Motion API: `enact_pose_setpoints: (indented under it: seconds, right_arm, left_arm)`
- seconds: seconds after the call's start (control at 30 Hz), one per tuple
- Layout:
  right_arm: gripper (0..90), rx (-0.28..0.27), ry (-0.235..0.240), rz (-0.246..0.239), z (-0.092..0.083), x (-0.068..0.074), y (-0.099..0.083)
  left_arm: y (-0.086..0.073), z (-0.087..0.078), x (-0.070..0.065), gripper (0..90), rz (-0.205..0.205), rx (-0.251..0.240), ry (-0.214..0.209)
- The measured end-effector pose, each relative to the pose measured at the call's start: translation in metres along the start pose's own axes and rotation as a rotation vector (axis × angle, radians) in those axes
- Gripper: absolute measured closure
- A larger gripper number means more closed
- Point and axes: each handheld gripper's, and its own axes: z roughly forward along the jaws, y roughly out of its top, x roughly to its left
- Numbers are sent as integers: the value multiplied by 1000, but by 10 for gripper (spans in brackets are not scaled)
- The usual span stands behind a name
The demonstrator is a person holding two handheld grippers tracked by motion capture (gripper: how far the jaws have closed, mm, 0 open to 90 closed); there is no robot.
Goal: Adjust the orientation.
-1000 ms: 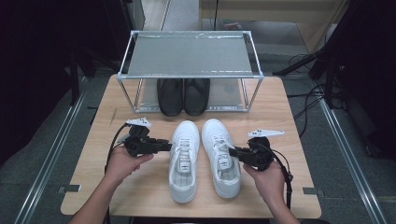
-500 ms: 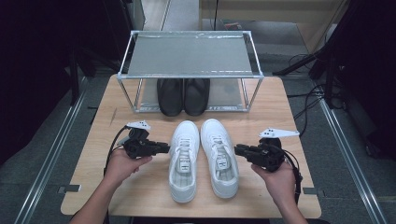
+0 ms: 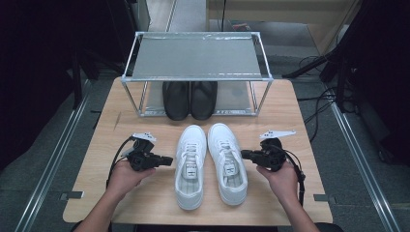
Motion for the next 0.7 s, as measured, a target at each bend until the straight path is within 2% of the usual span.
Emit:
enact_pose_setpoints:
  seconds: [0.1,0.13,0.2,0.23,0.33,0.43,0.53,0.6,0.7]
  right_arm:
    - [900,3,5,-3,3,0,2]
    - [900,4,9,1,4,0,2]
    - [900,3,15,5,5,-1,2]
    - [900,4,24,18,5,-1,2]
    - [900,2,26,20,5,-2,2]
    - [900,-3,41,34,7,-4,2]
    - [900,-4,39,37,8,-4,2]
    - [900,-8,43,38,9,-5,3]
    - [900,-11,40,40,10,-5,3]
  left_arm:
    - [-2,5,-2,891,10,24,-1]
    - [-2,10,-6,891,18,48,-6]
    - [-1,13,-9,892,21,51,3]
    - [0,14,-12,900,26,58,20]
    - [0,14,-11,900,10,59,8]
    - [0,17,-13,900,12,55,1]
    - [2,24,-22,900,48,68,-26]
    - [3,28,-27,900,65,77,-29]
    - [4,31,-33,900,74,77,-12]
